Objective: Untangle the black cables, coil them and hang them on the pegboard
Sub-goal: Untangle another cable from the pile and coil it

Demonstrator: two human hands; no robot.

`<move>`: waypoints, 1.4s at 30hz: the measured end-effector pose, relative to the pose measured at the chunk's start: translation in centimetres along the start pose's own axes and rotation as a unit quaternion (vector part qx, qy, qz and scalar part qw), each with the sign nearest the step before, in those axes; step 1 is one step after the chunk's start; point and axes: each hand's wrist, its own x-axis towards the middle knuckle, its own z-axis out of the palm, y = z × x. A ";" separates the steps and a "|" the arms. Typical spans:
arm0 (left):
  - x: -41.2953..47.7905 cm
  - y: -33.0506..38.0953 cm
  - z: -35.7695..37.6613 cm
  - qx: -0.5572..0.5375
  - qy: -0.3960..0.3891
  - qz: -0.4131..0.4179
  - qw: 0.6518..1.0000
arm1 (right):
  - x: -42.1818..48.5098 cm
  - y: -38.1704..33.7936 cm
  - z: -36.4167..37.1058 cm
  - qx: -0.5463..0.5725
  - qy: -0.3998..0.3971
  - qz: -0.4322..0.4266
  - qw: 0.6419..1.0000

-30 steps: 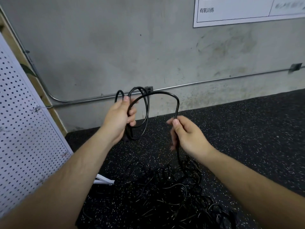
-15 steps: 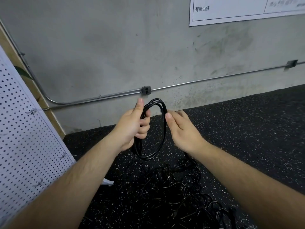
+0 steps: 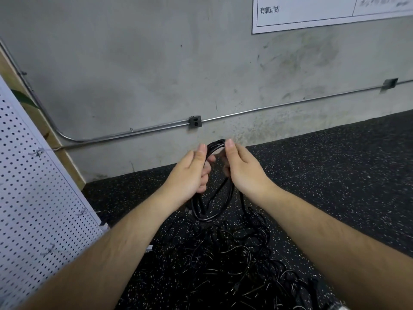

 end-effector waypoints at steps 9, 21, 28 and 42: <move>-0.1 -0.8 1.6 0.299 0.070 0.138 0.942 | -0.5 -0.9 0.6 -0.034 0.002 0.019 0.999; -0.5 -0.5 2.8 0.375 -0.018 0.199 0.905 | 0.1 -1.8 -1.3 0.035 0.030 0.041 0.998; -1.6 -1.2 3.2 0.337 -0.028 0.170 0.926 | 0.5 -1.2 -1.9 0.099 0.035 0.069 0.992; -1.8 -2.7 4.5 0.512 -0.082 0.136 0.844 | 0.3 -1.3 -1.2 -0.024 0.043 -0.010 0.999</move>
